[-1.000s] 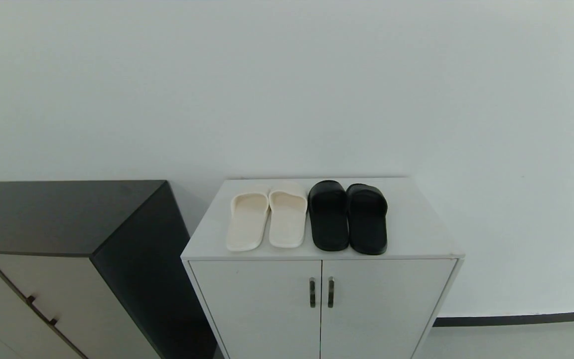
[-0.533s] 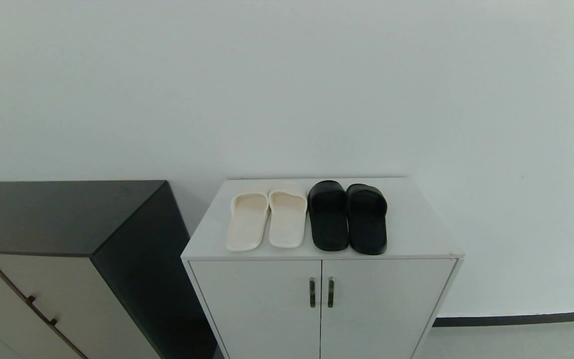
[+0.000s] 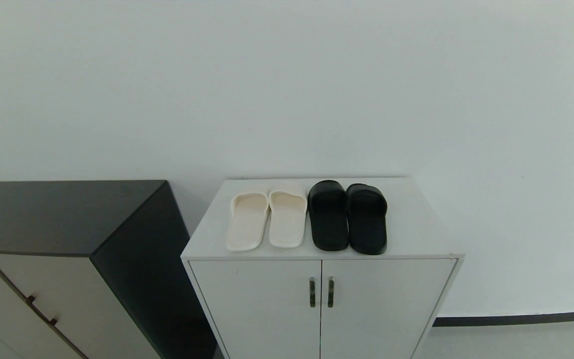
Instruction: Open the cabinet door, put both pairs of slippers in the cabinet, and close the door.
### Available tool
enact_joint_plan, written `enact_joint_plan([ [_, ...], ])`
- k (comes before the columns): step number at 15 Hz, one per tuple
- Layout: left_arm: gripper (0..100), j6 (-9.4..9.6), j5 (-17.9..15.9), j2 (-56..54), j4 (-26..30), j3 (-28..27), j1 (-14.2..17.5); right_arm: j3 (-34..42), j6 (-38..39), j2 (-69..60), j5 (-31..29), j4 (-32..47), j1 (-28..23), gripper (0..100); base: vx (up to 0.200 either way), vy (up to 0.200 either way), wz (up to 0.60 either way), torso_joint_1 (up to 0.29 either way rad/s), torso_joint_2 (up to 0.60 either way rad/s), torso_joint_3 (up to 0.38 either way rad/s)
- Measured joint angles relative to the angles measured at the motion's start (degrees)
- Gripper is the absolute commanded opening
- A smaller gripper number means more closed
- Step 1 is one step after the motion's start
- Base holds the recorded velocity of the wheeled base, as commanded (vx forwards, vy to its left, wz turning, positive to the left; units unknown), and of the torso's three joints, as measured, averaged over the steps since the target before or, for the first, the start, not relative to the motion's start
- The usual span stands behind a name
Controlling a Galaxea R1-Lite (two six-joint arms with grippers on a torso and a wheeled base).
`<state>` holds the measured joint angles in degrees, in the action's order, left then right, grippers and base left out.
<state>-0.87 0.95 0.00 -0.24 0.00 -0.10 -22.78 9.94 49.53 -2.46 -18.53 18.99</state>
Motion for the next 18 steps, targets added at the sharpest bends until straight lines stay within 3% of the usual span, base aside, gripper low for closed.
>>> enact_joint_plan([
  [3,0,0.0,0.0,0.0,0.0,0.0,0.0,-6.1,4.0,15.0,-10.5,-6.2,12.6,100,0.0,0.0,0.0,0.0,0.0,0.0],
  [6,0,0.0,0.0,0.0,0.0,0.0,0.0,-15.0,6.7,27.4,-15.9,-8.0,18.8,100,0.0,0.0,0.0,0.0,0.0,0.0],
  [15,0,0.0,0.0,0.0,0.0,0.0,0.0,-39.6,5.9,56.1,-29.1,-9.1,22.9,100,0.0,0.0,0.0,0.0,0.0,0.0],
  [18,0,0.0,0.0,0.0,0.0,0.0,0.0,-43.0,5.4,62.5,-30.6,-11.9,23.1,100,0.0,0.0,0.0,0.0,0.0,0.0],
])
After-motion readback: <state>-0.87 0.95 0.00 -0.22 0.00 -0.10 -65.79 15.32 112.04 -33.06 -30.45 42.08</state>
